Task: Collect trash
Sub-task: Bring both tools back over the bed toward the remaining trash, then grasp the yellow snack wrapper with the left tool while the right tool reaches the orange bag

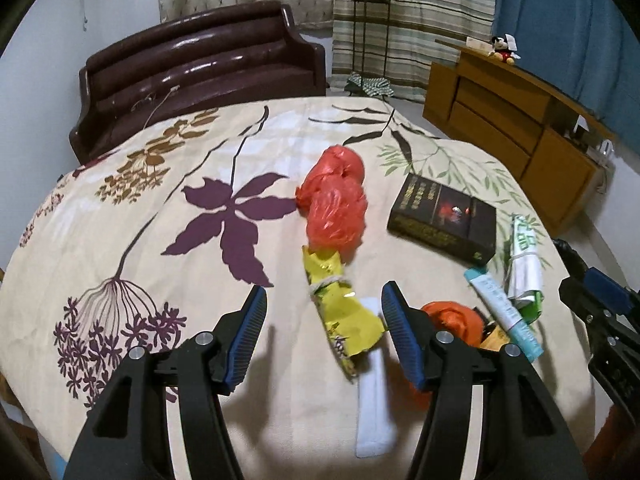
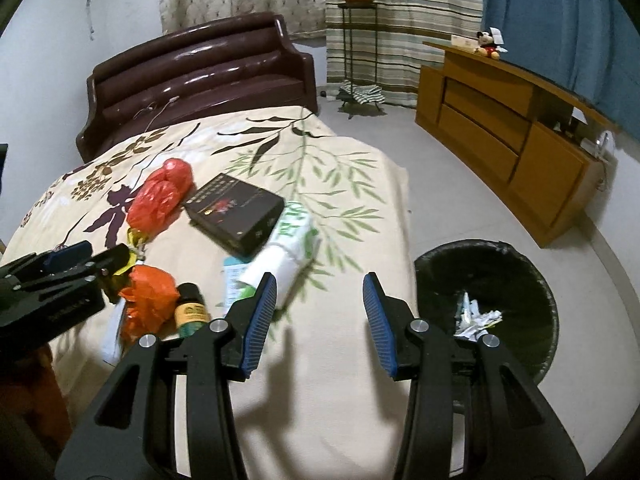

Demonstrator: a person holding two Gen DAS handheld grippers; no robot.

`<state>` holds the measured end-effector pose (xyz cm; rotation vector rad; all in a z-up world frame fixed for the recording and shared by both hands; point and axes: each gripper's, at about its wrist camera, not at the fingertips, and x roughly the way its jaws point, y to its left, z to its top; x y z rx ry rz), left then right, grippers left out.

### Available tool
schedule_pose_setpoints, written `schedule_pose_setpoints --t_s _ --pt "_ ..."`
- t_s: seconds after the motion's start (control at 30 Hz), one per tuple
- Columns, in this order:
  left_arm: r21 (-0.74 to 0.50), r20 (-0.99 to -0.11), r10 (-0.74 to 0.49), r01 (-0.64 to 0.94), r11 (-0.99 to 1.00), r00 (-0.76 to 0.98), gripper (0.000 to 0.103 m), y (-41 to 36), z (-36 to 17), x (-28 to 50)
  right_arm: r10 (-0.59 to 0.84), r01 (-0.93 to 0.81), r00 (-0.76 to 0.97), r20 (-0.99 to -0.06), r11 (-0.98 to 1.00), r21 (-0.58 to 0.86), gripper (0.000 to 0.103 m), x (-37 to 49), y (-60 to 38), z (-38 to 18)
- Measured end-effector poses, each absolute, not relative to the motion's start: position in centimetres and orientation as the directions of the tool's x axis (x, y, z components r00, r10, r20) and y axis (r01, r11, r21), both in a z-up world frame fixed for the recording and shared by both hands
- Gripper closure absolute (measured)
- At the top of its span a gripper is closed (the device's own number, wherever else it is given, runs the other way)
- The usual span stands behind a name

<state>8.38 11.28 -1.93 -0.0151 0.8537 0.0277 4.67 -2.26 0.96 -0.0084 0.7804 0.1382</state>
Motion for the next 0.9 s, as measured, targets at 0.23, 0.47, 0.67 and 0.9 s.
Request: schedule_pose_setpoints --t_s 0.23,0.47,0.67,0.9 --pt "-0.024 -0.775 0.008 -0.043 0.999 0.632 0.044 12.7 -2.9 9.0 0.134 -0.149 0.689 -0.713 0.988 0.041 0.059 5.0 -0.4 0.6" --pt "-0.053 -0.784 -0.009 -0.053 0.997 0.620 0.044 14.3 -3.1 8.9 0.145 -0.168 0.684 -0.715 0.985 0.039 0.059 5.3 0.9 0.5" --pt "-0.068 -0.789 -0.053 -0.001 0.998 0.612 0.048 13.9 -3.5 9.3 0.153 -0.179 0.683 -0.714 0.983 0.040 0.059 5.3 1.7 0.7" --pt "-0.093 -0.784 -0.122 0.079 0.993 0.609 0.073 13.4 -3.6 9.1 0.158 -0.194 0.681 -0.715 0.980 0.032 0.059 5.2 2.8 0.8"
